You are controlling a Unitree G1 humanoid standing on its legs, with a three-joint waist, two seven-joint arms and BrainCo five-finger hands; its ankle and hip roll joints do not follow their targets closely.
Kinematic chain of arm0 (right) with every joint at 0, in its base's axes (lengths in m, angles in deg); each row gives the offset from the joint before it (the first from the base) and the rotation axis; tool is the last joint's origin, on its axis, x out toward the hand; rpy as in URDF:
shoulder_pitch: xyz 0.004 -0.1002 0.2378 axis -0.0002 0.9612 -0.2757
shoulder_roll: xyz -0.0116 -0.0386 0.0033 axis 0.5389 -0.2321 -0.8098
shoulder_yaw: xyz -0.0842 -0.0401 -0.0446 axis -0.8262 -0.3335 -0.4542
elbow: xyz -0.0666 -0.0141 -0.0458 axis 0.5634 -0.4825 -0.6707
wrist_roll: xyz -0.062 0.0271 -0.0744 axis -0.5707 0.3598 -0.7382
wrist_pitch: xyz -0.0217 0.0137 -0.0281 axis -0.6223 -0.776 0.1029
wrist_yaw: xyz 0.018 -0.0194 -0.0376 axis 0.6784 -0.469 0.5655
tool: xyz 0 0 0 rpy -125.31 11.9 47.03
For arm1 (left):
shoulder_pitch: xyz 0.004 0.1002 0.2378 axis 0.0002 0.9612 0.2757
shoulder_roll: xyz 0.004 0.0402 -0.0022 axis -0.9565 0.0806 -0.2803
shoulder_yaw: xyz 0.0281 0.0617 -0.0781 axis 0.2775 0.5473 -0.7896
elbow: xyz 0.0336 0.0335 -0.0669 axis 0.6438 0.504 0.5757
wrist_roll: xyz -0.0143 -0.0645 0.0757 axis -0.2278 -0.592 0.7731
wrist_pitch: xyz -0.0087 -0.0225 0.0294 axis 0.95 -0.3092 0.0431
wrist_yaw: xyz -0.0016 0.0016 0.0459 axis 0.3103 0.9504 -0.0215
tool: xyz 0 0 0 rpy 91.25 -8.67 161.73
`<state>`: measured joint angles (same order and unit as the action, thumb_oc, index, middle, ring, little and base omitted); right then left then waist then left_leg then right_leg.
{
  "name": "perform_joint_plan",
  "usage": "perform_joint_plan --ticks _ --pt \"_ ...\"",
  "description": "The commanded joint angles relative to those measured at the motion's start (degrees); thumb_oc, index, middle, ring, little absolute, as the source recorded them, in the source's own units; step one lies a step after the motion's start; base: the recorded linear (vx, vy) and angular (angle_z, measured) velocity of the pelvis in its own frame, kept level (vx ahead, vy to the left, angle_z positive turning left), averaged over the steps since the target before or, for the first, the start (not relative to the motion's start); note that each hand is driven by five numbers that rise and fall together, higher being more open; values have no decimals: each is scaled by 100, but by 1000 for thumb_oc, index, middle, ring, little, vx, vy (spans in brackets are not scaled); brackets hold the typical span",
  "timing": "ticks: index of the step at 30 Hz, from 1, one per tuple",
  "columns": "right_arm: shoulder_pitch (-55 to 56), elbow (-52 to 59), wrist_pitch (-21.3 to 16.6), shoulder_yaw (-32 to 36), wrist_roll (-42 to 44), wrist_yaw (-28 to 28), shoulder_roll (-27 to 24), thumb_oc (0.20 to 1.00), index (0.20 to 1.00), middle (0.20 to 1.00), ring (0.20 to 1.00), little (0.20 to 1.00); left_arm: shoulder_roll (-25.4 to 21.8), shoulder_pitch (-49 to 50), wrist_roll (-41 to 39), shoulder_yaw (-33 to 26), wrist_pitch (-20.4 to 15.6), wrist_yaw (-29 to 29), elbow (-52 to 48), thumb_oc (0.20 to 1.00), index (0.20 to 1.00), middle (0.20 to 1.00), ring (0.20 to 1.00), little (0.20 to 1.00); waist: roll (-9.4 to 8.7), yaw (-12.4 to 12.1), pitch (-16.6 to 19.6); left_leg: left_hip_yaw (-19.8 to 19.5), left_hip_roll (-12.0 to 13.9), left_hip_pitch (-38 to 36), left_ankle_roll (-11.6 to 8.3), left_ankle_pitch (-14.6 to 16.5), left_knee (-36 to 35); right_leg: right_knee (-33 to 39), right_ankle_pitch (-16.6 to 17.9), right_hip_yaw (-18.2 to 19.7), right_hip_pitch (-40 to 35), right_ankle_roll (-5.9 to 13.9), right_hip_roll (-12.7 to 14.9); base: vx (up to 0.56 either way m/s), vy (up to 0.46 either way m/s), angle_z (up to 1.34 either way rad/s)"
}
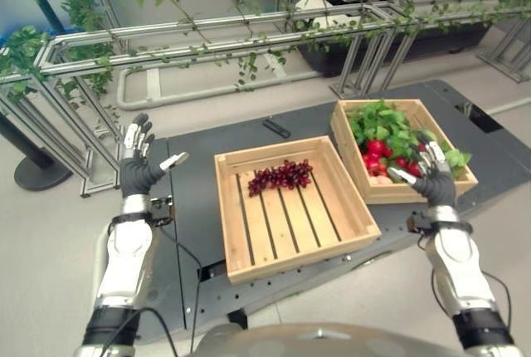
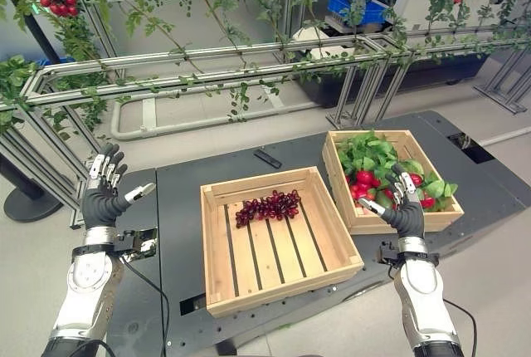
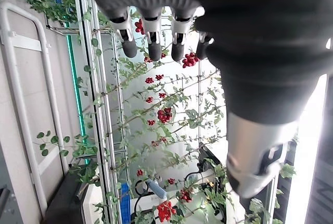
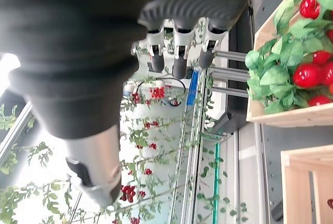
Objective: Pick up the fruits from the basket on one side to the basket on the other side
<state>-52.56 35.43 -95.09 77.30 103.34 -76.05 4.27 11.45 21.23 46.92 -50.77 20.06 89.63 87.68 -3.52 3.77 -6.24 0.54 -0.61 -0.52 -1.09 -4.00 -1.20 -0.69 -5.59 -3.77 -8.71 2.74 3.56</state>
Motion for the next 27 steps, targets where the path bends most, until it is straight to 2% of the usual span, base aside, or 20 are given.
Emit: perform_joint_plan --ticks 1,10,27 --pt "-292 275 -401 220 110 -1 -138 1000 1000 1000 1000 1000 -109 -262 -99 25 -258 -54 22 1000 1000 1000 1000 1000 18 -73 -125 28 674 121 -433 483 739 -483 -70 -148 590 118 -175 -17 -102 44" --pt "-252 307 -427 339 42 86 -145 1000 1000 1000 1000 1000 -58 -298 -79 125 -238 -57 64 1000 1000 1000 1000 1000 80 -2 -156 39 723 91 -471 435 663 -520 -106 -334 566 115 -145 15 -13 17" --pt "-326 330 -404 324 -58 157 -111 1000 1000 1000 1000 1000 -120 -248 28 94 -247 17 29 1000 1000 1000 1000 1000 34 5 -292 216 634 138 -324 515 528 -734 -51 -163 941 243 -5 5 33 -5"
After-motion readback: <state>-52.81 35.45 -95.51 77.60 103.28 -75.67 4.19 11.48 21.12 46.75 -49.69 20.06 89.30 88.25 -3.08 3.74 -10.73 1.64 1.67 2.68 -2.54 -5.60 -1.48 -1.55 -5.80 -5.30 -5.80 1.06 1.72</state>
